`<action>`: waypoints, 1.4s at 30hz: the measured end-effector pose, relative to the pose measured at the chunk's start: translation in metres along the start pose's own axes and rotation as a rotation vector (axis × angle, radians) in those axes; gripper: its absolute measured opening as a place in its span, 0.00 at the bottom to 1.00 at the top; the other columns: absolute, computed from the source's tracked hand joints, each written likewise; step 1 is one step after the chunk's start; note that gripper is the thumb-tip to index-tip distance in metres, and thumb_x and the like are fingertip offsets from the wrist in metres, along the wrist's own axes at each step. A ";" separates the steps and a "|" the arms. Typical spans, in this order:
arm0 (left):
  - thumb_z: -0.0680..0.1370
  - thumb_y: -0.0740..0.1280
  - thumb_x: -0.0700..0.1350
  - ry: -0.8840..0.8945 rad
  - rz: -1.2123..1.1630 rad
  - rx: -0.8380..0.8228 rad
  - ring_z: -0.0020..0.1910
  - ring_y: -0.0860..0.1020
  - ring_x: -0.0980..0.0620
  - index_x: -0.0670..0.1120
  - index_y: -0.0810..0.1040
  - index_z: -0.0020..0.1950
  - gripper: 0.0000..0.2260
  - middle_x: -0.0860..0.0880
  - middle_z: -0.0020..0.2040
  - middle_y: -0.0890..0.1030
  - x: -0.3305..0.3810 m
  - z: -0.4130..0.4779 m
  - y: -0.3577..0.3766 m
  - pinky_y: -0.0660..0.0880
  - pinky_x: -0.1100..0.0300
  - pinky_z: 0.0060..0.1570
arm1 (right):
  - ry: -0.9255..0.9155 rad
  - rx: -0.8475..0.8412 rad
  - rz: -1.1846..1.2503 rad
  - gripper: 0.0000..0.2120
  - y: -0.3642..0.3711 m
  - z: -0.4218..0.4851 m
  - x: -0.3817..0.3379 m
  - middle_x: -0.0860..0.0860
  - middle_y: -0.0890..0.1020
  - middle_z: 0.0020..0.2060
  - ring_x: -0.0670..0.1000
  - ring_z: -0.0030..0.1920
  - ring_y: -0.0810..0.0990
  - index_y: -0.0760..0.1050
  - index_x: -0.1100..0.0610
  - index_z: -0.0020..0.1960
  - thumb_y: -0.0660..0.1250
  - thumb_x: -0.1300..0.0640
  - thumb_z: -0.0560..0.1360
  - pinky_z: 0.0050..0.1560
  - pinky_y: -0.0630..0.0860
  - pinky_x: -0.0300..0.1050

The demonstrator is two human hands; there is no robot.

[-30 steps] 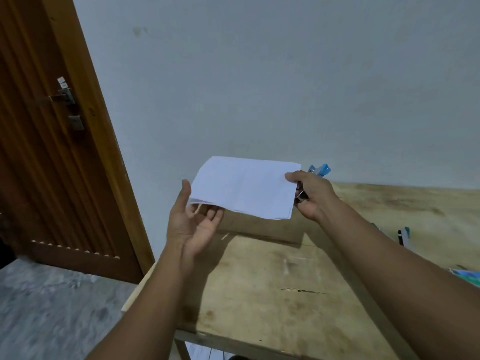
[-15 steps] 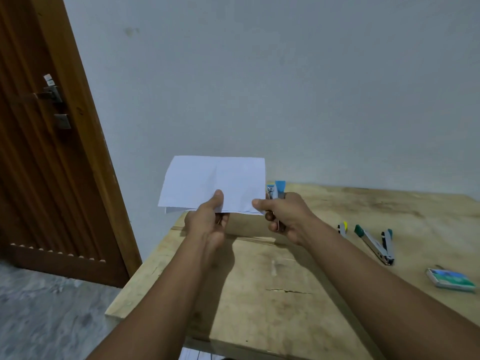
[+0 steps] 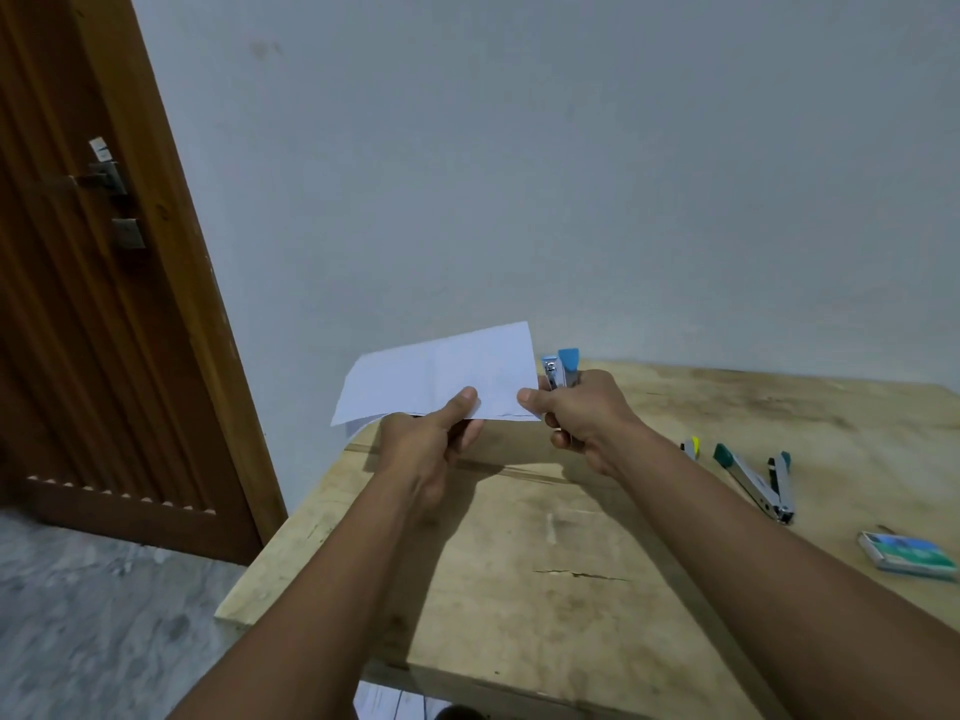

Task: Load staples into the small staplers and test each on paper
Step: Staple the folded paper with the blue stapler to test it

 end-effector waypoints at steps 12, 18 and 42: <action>0.67 0.78 0.36 0.082 0.088 0.036 0.35 0.84 0.49 0.30 0.80 0.42 0.12 0.42 0.37 0.83 0.007 0.002 -0.001 0.80 0.64 0.37 | 0.034 -0.022 0.092 0.10 0.001 0.006 -0.002 0.51 0.73 0.32 0.46 0.29 0.68 0.73 0.57 0.43 0.74 0.66 0.71 0.25 0.65 0.39; 0.66 0.79 0.38 0.149 0.142 0.085 0.34 0.84 0.49 0.31 0.81 0.40 0.12 0.45 0.31 0.82 0.012 0.003 -0.001 0.81 0.60 0.41 | 0.095 -0.134 0.185 0.06 0.002 0.000 -0.001 0.51 0.75 0.33 0.46 0.28 0.69 0.75 0.59 0.48 0.70 0.65 0.73 0.24 0.62 0.38; 0.68 0.77 0.36 0.305 0.160 0.109 0.34 0.83 0.48 0.39 0.75 0.31 0.13 0.55 0.20 0.75 0.025 0.000 0.000 0.79 0.63 0.37 | 0.287 -0.537 0.337 0.19 0.016 -0.009 0.012 0.54 0.71 0.34 0.50 0.29 0.72 0.71 0.64 0.56 0.58 0.51 0.73 0.28 0.68 0.40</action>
Point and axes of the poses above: each hand's wrist, its own z-axis towards the middle knuckle, its own y-axis out of the palm, x = y × z, the point moved 2 cm from there along z, towards the middle knuckle
